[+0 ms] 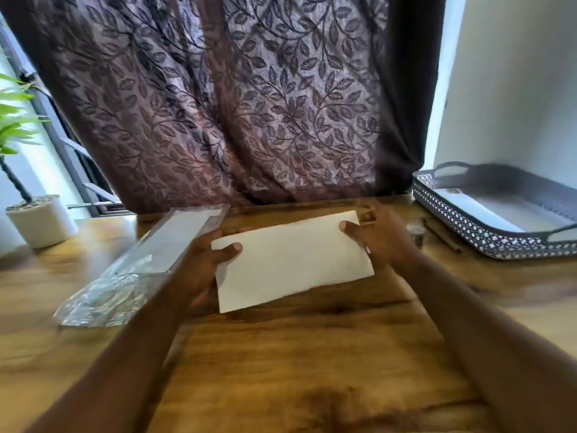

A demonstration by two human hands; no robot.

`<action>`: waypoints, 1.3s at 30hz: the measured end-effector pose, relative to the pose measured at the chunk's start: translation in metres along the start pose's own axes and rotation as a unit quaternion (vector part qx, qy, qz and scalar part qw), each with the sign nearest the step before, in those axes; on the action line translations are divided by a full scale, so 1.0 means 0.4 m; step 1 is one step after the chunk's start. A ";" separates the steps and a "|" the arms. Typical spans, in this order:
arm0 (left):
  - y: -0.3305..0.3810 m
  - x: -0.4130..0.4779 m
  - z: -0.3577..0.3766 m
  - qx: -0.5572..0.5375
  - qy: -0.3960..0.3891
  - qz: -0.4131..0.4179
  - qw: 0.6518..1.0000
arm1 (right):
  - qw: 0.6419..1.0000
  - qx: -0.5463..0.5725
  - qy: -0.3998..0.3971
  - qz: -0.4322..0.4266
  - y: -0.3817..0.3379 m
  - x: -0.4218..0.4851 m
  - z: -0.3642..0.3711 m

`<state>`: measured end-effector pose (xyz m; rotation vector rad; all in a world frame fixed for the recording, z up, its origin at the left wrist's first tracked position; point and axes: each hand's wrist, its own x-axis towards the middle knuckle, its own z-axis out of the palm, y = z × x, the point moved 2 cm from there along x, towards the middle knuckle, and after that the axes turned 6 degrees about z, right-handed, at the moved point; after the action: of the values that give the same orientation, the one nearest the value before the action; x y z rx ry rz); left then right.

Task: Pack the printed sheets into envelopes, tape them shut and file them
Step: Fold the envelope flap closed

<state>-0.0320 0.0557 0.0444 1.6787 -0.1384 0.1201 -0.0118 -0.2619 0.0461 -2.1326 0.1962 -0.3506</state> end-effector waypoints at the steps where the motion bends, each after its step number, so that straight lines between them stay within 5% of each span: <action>1: -0.007 0.013 0.002 0.008 -0.003 -0.002 1.000 | 0.999 0.013 -0.033 0.010 0.008 0.009 0.005; 11: -0.070 0.081 -0.011 0.080 0.044 0.068 0.993 | 0.994 0.081 -0.074 0.009 0.049 0.049 0.009; 23: -0.074 0.081 -0.014 -0.010 0.039 0.083 0.996 | 0.952 0.228 -0.204 0.014 0.032 0.018 0.022; 39: -0.051 0.070 -0.029 -0.038 0.027 0.158 0.986 | 0.981 0.142 -0.122 -0.058 0.016 0.003 0.015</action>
<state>-0.0010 0.0687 0.0303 1.5650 -0.3648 0.3937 -0.0086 -0.2609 0.0377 -1.8871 -0.1145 -0.1684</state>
